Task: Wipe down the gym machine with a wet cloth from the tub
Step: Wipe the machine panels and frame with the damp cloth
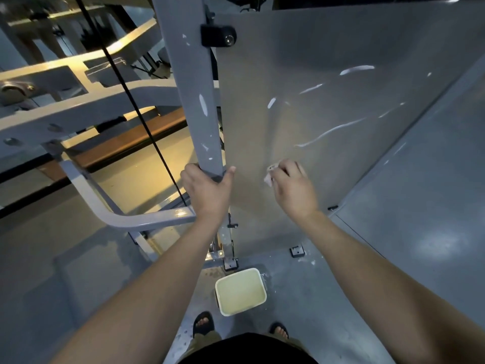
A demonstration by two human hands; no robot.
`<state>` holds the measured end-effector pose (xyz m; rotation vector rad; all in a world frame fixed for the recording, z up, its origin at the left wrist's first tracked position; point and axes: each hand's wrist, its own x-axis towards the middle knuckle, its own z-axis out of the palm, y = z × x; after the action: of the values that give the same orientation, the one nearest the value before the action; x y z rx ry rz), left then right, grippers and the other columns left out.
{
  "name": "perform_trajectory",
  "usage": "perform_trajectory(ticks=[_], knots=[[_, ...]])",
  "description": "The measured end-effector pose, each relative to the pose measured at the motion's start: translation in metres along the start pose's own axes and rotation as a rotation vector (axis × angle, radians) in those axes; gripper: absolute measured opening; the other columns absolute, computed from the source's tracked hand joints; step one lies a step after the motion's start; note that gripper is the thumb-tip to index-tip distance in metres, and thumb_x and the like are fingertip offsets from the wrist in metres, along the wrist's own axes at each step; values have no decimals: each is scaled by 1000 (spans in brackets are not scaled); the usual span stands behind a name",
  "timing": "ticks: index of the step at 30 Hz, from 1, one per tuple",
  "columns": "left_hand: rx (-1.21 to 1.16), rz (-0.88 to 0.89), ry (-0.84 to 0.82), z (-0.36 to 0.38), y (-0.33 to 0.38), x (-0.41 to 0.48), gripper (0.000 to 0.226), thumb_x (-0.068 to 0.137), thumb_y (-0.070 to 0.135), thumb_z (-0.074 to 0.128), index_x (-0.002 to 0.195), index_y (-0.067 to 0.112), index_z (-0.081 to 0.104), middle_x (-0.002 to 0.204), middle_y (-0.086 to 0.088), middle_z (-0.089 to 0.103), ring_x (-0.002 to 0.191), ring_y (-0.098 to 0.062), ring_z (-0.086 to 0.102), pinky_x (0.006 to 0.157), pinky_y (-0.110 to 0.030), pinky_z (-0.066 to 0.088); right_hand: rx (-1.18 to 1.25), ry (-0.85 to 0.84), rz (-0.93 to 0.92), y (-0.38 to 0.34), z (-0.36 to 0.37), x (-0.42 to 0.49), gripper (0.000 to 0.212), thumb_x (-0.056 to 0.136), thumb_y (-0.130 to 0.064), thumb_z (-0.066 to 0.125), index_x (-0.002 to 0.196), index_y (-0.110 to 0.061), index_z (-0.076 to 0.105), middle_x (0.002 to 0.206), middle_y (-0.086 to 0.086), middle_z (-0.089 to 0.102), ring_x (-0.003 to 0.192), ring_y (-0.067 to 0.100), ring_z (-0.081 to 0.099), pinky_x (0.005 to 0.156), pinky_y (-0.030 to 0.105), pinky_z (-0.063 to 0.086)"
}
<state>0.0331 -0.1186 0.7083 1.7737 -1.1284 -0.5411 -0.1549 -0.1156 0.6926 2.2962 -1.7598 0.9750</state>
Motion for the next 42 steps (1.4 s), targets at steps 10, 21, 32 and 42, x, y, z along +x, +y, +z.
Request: perform_trajectory(ticks=[10, 21, 32, 42], knots=[[19, -28, 20, 5, 6, -3, 67, 79, 43, 85, 119, 12, 40, 114, 3, 33, 117, -23, 43, 91, -36, 48, 111, 202, -3, -7, -16, 24, 16, 87, 1, 59, 79, -8, 70, 97, 8, 65, 98, 28, 64, 85, 37, 49], [43, -65, -214, -24, 6, -46, 31, 86, 17, 71, 111, 15, 51, 109, 2, 48, 105, -15, 49, 83, -22, 43, 626, -141, 533, -3, -42, -25, 15, 91, -1, 68, 96, -14, 75, 98, 2, 69, 78, -3, 62, 78, 14, 45], [-79, 43, -641, 0, 51, -90, 23, 101, 33, 63, 94, 11, 68, 89, -6, 75, 78, -18, 68, 75, -39, 52, 978, -179, 718, 0, -92, -52, 15, 101, -9, 60, 96, -18, 71, 82, -5, 70, 66, 3, 62, 63, 23, 56], [-360, -62, -805, -4, 65, -101, 33, 92, 34, 67, 85, 3, 59, 71, -6, 60, 59, -12, 54, 55, -22, 46, 1067, -428, 637, 14, -100, -71, 21, 104, -21, 60, 107, -1, 66, 89, -1, 68, 83, 10, 61, 85, 26, 48]])
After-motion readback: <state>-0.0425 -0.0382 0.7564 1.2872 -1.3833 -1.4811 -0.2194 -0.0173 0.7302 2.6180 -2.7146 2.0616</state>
